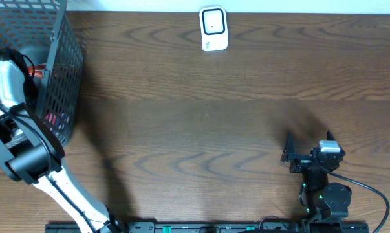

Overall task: Scan the item barcode
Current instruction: 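Lower the left gripper into the basket and grasp the red-purple pack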

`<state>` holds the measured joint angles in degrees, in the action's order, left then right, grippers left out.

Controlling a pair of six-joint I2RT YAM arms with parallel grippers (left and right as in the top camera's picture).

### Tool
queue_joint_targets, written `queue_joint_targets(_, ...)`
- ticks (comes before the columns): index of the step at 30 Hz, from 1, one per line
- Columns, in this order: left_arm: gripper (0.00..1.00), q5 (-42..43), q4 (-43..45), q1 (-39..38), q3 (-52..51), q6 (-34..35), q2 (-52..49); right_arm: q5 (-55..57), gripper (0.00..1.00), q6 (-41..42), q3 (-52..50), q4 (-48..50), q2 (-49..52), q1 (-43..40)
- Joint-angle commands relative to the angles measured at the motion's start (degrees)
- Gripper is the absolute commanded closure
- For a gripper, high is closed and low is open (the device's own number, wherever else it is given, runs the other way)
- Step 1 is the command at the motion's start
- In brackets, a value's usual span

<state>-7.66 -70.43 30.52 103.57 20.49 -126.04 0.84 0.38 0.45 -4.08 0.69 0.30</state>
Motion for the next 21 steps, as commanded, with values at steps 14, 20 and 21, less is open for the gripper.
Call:
queue_joint_targets(14, 0.93, 9.55, -8.79, 0.00, 10.03, -0.44, 0.52, -0.31, 0.01, -0.22, -0.13, -0.20, -0.31, 0.55)
queue_joint_targets(20, 0.93, 17.20, -2.19, 0.04, 12.02, 0.31, 10.69, -0.31, 0.01, -0.22, -0.13, -0.20, -0.31, 0.55)
queue_joint_targets(21, 0.93, 17.44, -0.52, 0.04, 12.02, 0.72, 12.70, -0.31, 0.01, -0.22, -0.13, -0.20, -0.31, 0.55)
